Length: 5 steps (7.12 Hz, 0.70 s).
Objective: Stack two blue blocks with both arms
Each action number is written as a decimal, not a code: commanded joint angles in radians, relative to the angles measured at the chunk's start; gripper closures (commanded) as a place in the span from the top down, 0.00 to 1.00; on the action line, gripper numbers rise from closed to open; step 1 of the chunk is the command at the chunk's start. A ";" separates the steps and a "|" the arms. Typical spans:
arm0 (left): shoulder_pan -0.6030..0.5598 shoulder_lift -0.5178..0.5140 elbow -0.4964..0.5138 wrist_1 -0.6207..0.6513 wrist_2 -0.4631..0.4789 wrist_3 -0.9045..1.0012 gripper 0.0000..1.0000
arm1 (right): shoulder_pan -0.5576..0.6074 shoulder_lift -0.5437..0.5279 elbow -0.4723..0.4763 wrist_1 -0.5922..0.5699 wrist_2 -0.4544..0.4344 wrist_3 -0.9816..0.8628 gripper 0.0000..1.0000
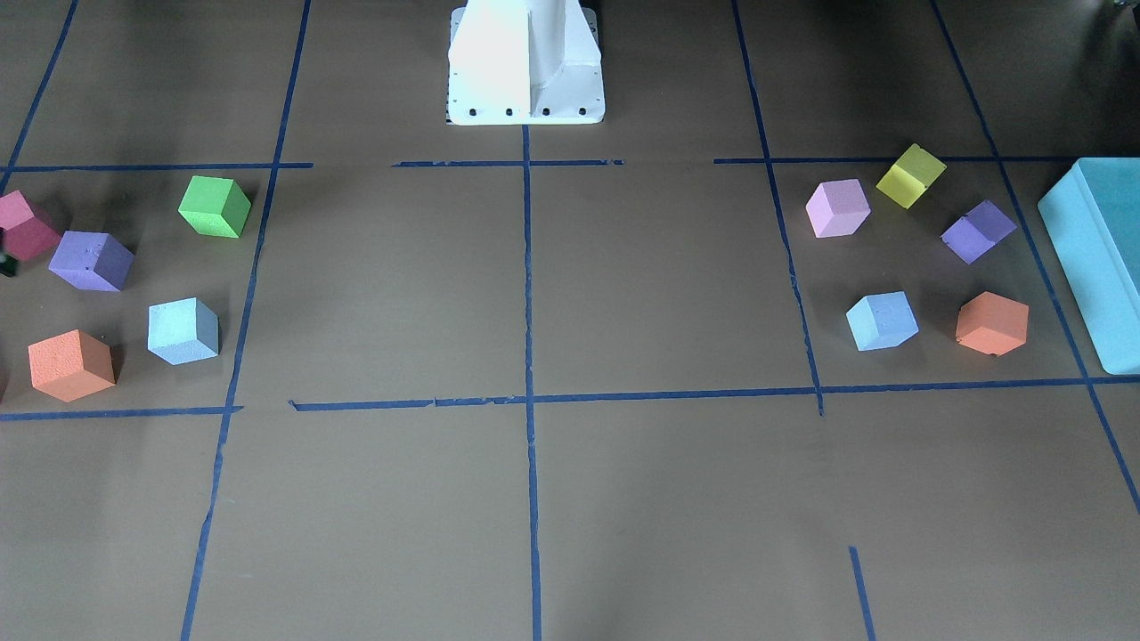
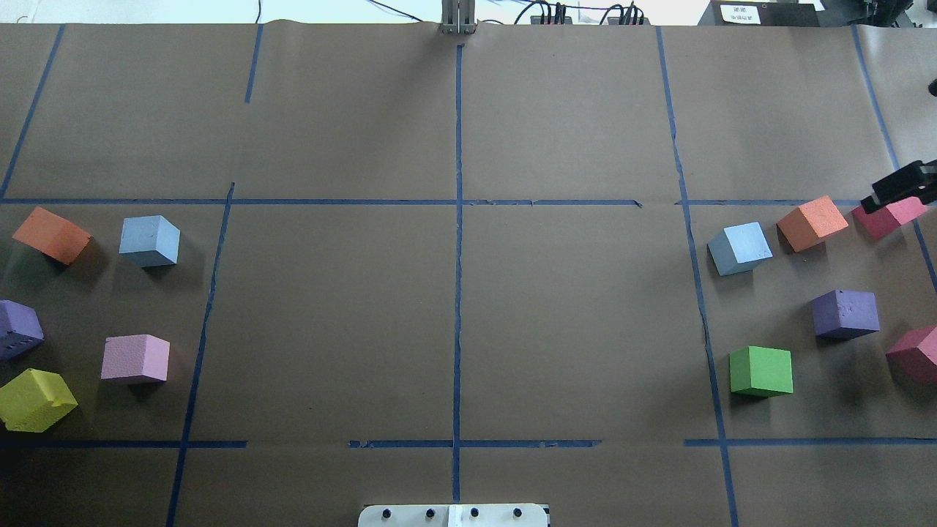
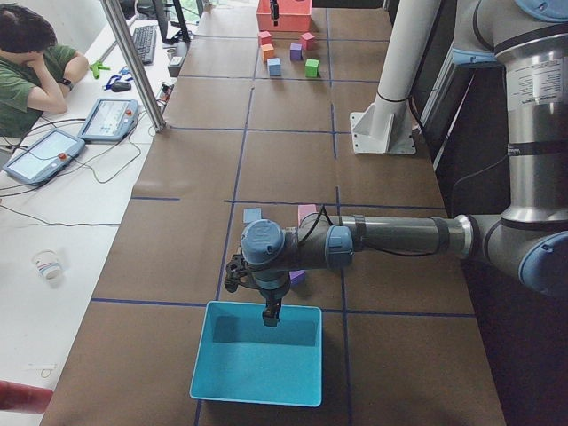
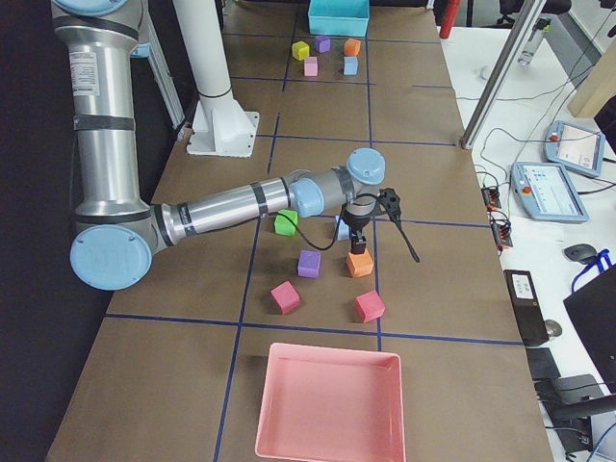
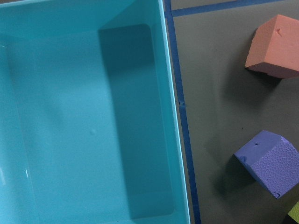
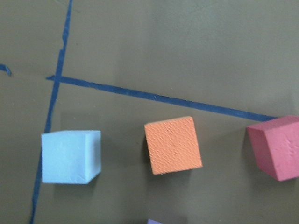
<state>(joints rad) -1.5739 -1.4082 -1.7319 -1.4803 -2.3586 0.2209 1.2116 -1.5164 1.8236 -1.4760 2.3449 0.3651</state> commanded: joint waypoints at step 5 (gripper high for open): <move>0.000 0.000 0.000 0.000 -0.001 0.000 1.00 | -0.313 0.058 -0.104 0.272 -0.225 0.342 1.00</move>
<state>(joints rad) -1.5739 -1.4082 -1.7319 -1.4803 -2.3592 0.2209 0.9144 -1.4634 1.7446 -1.2265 2.1256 0.7047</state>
